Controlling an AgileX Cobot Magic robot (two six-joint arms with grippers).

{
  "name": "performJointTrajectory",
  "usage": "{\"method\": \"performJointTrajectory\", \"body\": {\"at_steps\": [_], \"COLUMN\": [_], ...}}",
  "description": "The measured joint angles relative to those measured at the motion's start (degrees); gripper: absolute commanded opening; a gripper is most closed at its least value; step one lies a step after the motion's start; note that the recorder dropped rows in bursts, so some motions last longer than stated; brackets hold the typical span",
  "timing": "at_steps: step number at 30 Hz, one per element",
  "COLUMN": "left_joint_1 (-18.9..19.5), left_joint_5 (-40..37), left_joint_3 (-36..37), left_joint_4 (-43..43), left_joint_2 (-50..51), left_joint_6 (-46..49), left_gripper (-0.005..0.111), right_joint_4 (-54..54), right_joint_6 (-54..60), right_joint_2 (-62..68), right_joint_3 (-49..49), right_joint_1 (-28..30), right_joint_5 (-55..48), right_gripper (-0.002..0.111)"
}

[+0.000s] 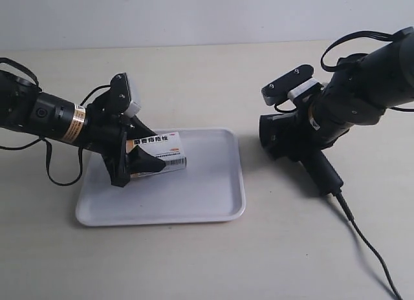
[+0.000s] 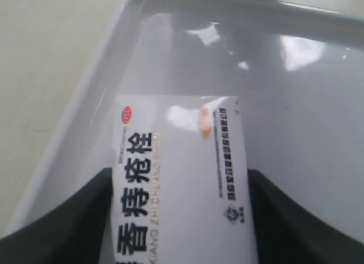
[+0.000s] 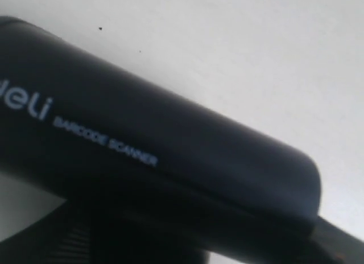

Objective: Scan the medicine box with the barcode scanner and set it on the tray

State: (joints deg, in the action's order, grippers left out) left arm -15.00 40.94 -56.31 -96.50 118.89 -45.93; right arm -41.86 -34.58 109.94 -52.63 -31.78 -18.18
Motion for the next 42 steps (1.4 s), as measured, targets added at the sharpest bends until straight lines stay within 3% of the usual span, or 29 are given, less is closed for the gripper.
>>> {"method": "performJointTrajectory", "body": {"at_steps": [3,10,14,19,22,25,28,32,37,42], "left_joint_1": [-0.1,-0.1,-0.1,-0.1,-0.1,-0.1,-0.1,-0.1,-0.1,-0.1], "left_joint_5": [-1.5,-1.8,-1.8,-1.7,-1.0,0.4,1.0,1.0,0.9,-5.2], "left_joint_3": [0.0,0.0,0.0,0.1,0.1,1.3,3.8,7.1,12.7,23.9], "left_joint_4": [-0.6,-3.2,-3.6,-3.7,-3.7,-3.7,-3.7,-3.7,-3.0,6.0], "left_joint_2": [0.0,-0.1,-2.8,-9.8,-14.5,-19.2,-24.4,-32.1,-41.6,-52.5], "left_joint_6": [-3.3,-9.2,-11.6,-17.2,-20.5,-22.3,-24.1,-27.1,-29.8,-27.3], "left_gripper": [0.105,0.105,0.105,0.105,0.103,0.091,0.062,0.003,0.002,0.002], "right_joint_4": [0.0,1.4,2.0,2.4,3.5,8.2,12.8,15.0,15.6,15.6], "right_joint_6": [-1.2,-1.6,-1.7,-1.7,-1.6,0.8,4.0,5.5,5.6,5.7], "right_joint_2": [0.0,0.0,-0.8,-7.7,-14.4,-21.7,-29.3,-39.4,-52.2,-62.0], "right_joint_3": [0.0,0.0,-0.1,-0.1,-0.1,-0.1,-0.1,0.3,8.8,22.6], "right_joint_1": [0.0,0.0,0.0,0.0,0.0,0.0,0.0,0.0,0.0,0.0], "right_joint_5": [0.0,0.0,-0.2,-6.4,-10.9,-11.4,-11.4,-10.7,0.8,18.6], "right_gripper": [0.039,0.087,0.092,0.083,0.068,0.047,0.027,0.004,0.000,0.000]}}
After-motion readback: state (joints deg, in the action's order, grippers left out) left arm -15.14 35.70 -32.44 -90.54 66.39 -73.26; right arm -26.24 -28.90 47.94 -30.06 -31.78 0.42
